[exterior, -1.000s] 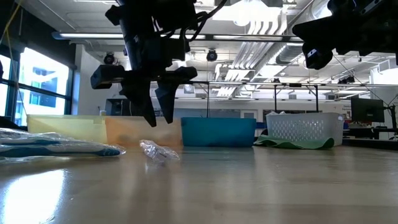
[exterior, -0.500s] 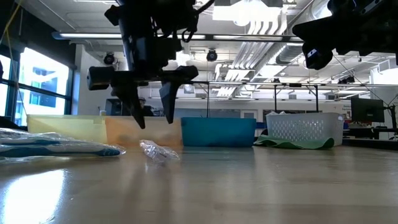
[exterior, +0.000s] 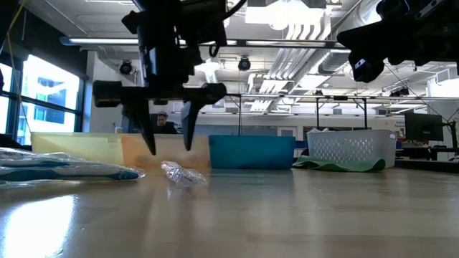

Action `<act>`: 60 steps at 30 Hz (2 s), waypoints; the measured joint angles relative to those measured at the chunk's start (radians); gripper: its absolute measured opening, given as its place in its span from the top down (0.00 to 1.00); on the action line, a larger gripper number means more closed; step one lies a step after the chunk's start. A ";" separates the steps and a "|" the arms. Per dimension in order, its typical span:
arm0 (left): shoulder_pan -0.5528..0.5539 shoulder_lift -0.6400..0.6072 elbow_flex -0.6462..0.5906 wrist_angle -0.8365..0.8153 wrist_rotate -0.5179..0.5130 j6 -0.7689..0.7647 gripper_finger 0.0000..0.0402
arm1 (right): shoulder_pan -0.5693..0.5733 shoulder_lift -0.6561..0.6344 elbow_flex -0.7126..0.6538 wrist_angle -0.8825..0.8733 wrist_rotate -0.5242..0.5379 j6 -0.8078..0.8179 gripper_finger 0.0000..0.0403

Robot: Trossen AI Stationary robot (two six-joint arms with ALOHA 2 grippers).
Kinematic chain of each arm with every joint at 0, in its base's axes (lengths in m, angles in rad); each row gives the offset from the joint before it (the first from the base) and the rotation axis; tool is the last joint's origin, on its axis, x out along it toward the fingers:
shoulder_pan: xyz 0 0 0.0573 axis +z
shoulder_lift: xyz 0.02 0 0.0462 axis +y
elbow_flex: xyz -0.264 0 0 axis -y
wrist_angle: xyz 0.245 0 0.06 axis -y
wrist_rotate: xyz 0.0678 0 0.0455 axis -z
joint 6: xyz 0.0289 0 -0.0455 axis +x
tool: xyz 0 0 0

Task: Pick & Place Toothbrushes
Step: Put the purple toothbrush into the blue bin

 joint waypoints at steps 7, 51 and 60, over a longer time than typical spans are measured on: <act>0.000 0.056 0.000 0.023 0.009 -0.003 0.45 | 0.000 0.000 0.000 -0.003 0.000 0.009 0.99; 0.000 0.106 0.001 0.015 0.069 -0.029 0.95 | 0.000 0.000 0.000 -0.015 0.022 0.004 0.99; 0.000 0.106 0.002 0.006 0.068 -0.056 0.95 | 0.000 0.000 0.000 -0.014 0.022 0.001 0.99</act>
